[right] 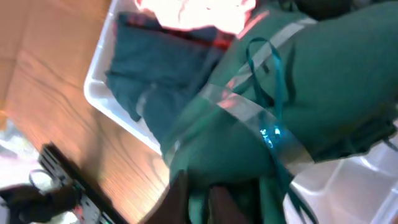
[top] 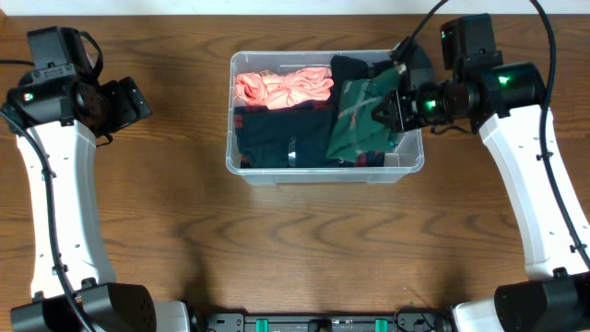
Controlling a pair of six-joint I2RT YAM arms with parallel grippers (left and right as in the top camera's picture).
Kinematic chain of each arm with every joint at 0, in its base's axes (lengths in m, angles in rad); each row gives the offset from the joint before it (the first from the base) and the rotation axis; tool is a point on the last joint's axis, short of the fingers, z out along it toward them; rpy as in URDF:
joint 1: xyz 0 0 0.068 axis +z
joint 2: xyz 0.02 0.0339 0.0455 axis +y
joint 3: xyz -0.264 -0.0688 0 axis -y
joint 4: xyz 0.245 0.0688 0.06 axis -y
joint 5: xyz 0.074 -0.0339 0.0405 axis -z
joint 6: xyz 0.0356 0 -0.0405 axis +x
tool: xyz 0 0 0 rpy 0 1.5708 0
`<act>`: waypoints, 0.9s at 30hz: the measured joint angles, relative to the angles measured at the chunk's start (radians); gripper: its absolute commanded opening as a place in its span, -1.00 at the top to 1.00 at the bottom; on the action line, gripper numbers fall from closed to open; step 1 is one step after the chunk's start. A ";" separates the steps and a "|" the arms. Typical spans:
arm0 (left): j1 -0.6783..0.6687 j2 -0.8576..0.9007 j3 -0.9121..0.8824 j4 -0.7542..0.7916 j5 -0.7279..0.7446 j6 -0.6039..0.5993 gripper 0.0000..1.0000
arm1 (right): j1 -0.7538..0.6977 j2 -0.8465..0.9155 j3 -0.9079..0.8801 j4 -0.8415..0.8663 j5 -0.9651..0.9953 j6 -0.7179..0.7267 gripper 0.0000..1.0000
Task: Pack container
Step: 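Lower the green bundle into the bin's right side and release, then press the green bundle down in the bin with the right gripper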
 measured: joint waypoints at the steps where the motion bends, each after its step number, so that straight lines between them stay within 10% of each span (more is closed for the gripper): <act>1: 0.000 0.000 0.000 0.000 0.000 0.000 -0.96 | 0.000 0.000 0.000 -0.013 0.012 -0.012 -0.36; 7: 0.000 0.000 0.000 0.000 0.000 0.000 -0.96 | 0.000 0.000 0.002 -0.070 0.135 -0.043 -0.48; 18: 0.000 0.000 0.000 0.000 0.000 0.000 -0.96 | 0.001 0.000 0.008 -0.003 0.302 -0.084 0.78; 27: 0.000 0.000 0.000 0.000 0.000 0.000 -0.96 | 0.075 0.095 0.013 0.040 0.306 -0.093 0.97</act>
